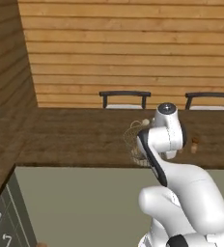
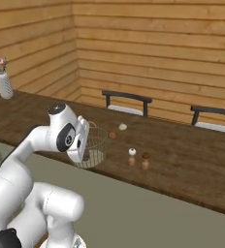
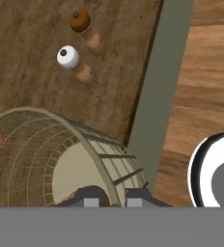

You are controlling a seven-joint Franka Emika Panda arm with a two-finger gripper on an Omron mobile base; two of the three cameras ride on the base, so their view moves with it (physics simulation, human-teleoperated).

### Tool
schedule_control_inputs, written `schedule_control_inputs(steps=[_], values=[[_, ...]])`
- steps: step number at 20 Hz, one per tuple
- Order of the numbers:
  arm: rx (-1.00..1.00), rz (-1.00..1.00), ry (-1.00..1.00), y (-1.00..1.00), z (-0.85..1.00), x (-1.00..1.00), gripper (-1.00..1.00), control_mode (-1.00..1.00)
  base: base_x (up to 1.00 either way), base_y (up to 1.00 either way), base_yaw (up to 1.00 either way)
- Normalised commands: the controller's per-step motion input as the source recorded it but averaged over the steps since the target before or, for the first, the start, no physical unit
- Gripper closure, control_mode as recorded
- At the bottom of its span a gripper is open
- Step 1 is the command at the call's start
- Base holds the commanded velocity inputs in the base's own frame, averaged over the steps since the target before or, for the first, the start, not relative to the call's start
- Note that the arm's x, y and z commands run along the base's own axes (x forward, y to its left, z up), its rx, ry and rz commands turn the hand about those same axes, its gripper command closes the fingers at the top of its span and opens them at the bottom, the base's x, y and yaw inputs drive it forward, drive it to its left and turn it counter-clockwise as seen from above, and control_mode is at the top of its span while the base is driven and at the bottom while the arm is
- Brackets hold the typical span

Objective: Open the cabinet, pick up the bread from the cabinet and place it in the basket. Then move the basket to the dining counter.

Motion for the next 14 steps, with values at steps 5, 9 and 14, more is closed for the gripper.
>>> schedule_control_inputs(steps=[5,9,14], values=[[0.00,0.00,0.00,0.00,0.00,0.00,1.00,1.00,0.31,0.59,-0.12],[0.00,0.00,0.00,0.00,0.00,0.00,1.00,1.00,0.39,0.35,-0.06],[0.00,0.00,0.00,0.00,0.00,0.00,1.00,1.00,0.45,0.00,0.00]])
